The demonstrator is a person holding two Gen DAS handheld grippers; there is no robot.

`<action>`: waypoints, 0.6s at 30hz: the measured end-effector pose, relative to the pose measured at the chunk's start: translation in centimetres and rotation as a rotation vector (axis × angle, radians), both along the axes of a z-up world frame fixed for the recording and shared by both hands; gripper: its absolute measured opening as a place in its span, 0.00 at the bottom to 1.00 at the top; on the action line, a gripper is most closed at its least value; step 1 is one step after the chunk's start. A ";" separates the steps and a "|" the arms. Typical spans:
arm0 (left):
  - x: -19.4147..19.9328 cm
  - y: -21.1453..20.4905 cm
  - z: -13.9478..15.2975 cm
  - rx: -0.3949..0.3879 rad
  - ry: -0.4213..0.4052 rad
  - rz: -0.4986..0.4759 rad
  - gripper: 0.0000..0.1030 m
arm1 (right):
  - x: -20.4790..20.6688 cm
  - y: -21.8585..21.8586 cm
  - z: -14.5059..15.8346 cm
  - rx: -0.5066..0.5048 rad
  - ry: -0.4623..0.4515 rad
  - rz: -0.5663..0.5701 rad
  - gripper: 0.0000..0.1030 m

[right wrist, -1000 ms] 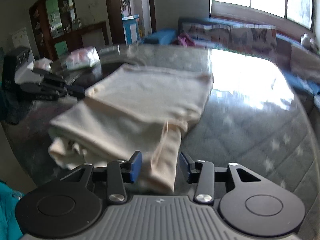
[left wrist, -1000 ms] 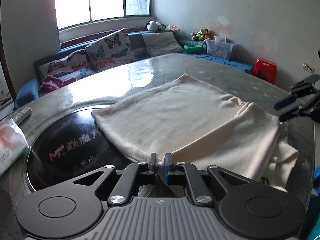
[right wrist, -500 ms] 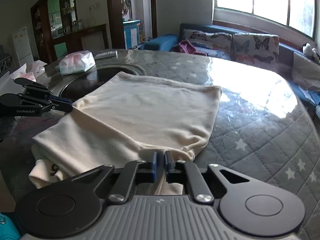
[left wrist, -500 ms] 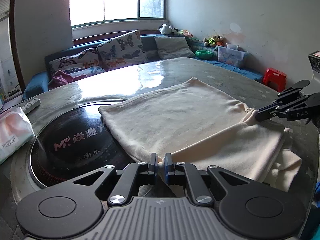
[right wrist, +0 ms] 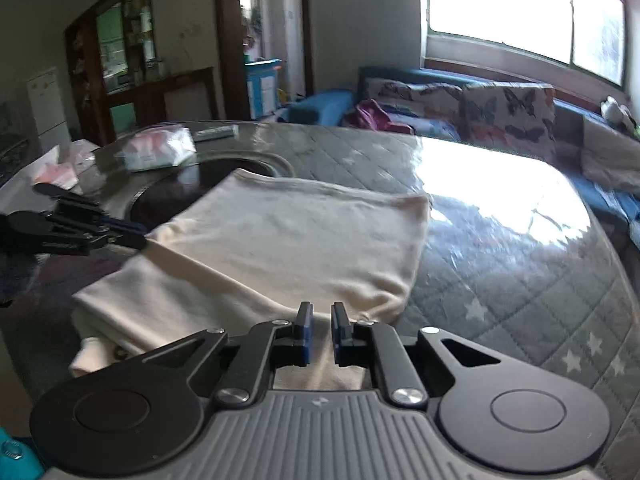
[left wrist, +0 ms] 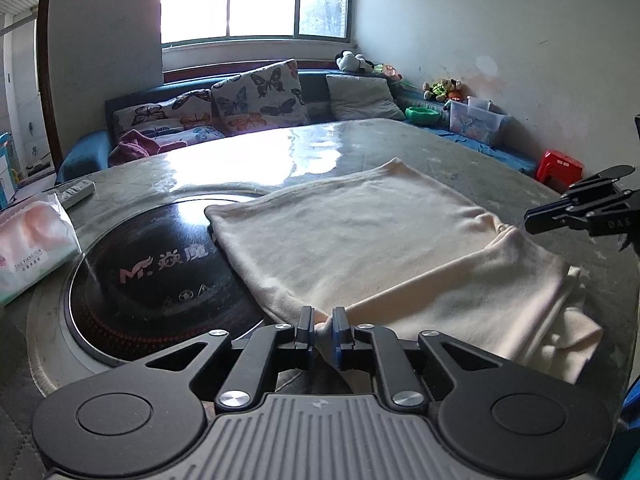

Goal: Fold clothes
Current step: 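Pull the folded edge straight with the left tool and release, then move the open left tool back from the folded sweatshirt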

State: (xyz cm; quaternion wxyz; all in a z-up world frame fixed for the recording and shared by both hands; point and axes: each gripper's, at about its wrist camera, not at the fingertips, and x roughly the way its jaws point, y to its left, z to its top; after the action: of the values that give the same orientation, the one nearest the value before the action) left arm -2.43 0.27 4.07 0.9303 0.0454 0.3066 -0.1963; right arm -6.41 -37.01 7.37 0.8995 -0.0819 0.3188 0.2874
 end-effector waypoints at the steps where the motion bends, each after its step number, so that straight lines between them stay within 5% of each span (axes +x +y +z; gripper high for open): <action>1: -0.1 -0.1 0.3 -0.004 -0.004 0.002 0.11 | -0.2 0.2 0.1 -0.003 -0.004 0.014 0.09; 11: -2.9 -4.5 0.7 -0.016 0.000 -0.153 0.11 | -1.3 1.8 -1.6 -0.051 0.038 0.097 0.17; 18: -4.2 -4.9 -0.8 0.010 0.040 -0.159 0.11 | -3.0 1.6 -2.0 -0.092 0.047 0.141 0.20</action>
State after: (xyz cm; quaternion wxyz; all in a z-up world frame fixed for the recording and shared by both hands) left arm -6.68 -4.65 3.31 0.9051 0.0706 0.3215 -0.2690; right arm -9.38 -35.44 5.39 0.8645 -0.1386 0.3463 0.3369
